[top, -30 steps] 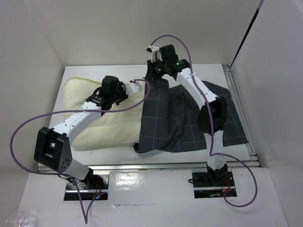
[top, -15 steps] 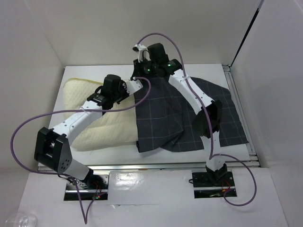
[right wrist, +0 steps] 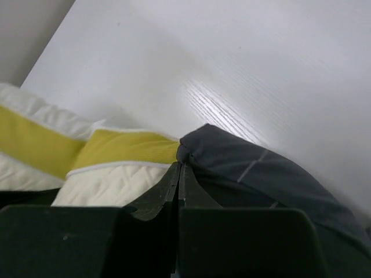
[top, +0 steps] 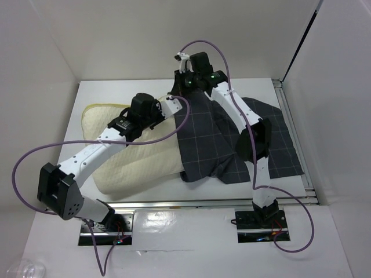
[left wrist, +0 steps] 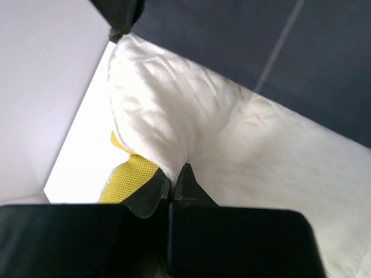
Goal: Put the pillow into the pillowcase
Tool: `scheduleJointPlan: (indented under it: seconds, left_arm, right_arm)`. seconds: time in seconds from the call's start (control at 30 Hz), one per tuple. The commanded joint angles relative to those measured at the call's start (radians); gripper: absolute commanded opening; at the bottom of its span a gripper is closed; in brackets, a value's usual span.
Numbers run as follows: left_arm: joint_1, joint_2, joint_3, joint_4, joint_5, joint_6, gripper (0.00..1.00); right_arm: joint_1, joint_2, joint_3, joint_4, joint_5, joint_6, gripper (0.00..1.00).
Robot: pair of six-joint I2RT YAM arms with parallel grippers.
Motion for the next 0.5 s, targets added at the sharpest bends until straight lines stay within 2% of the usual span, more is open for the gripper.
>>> scheduleJointPlan:
  seconds: [0.0,0.13,0.47]
  left_arm:
    - [-0.034,-0.096,0.062,0.147,0.046,-0.023,0.00]
    - [-0.066,-0.116,0.073,0.138,0.026,-0.032,0.00]
    - [-0.067,-0.107,0.064,0.148,0.026,-0.041,0.00]
  right_arm:
    - [-0.009,0.010,0.014,0.015,-0.018,0.034,0.00]
    - [-0.009,0.035,0.026,0.038,-0.074,0.064,0.00]
    - [0.092,0.020,0.071,0.083,-0.182,0.110,0.00]
